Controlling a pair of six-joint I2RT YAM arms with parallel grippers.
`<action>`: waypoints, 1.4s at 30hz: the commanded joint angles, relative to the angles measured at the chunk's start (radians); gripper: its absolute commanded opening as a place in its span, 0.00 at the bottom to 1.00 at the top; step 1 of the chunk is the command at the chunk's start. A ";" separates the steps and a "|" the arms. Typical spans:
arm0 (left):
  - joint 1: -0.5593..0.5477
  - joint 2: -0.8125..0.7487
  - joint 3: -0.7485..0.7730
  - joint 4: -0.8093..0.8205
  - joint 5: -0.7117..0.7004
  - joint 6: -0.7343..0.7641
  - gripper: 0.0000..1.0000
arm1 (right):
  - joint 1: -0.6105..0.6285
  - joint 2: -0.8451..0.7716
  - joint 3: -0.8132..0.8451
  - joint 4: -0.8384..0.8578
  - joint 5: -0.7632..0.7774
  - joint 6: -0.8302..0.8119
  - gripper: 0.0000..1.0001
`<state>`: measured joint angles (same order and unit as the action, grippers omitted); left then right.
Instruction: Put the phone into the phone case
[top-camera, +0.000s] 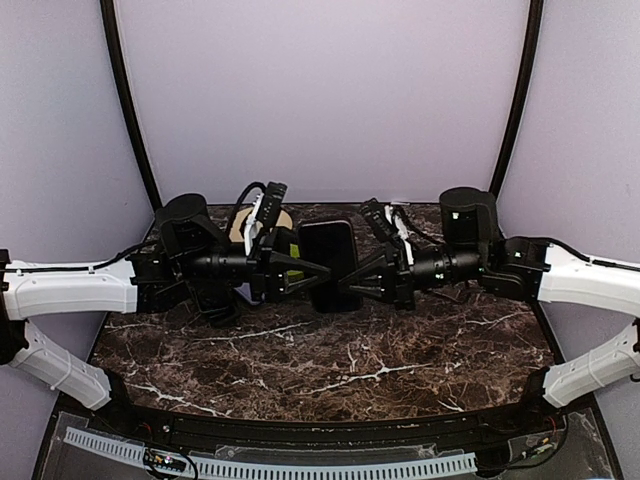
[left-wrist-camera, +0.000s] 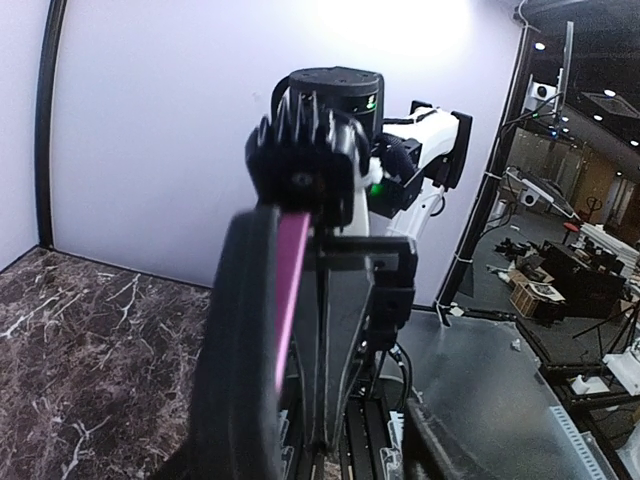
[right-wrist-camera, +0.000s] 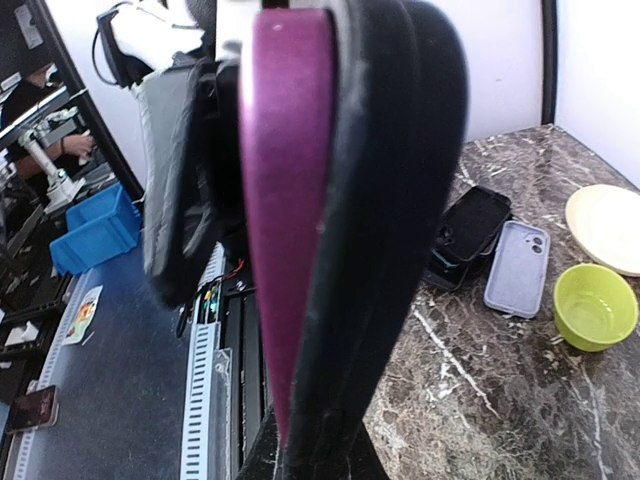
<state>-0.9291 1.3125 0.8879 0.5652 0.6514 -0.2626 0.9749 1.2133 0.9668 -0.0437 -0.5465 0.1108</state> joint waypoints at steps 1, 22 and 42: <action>-0.018 -0.014 0.003 -0.087 -0.072 0.068 0.61 | -0.006 -0.090 0.010 0.172 0.025 0.047 0.00; -0.103 -0.014 0.000 -0.157 -0.084 0.190 0.00 | -0.032 -0.106 0.072 0.174 0.005 0.042 0.36; -0.098 -0.064 0.038 -0.303 -0.320 0.218 0.82 | -0.135 -0.040 0.087 -0.182 0.046 0.147 0.00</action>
<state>-1.0409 1.3025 0.8829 0.3386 0.4870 -0.0219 0.9207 1.1511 1.0225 -0.0662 -0.6033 0.1795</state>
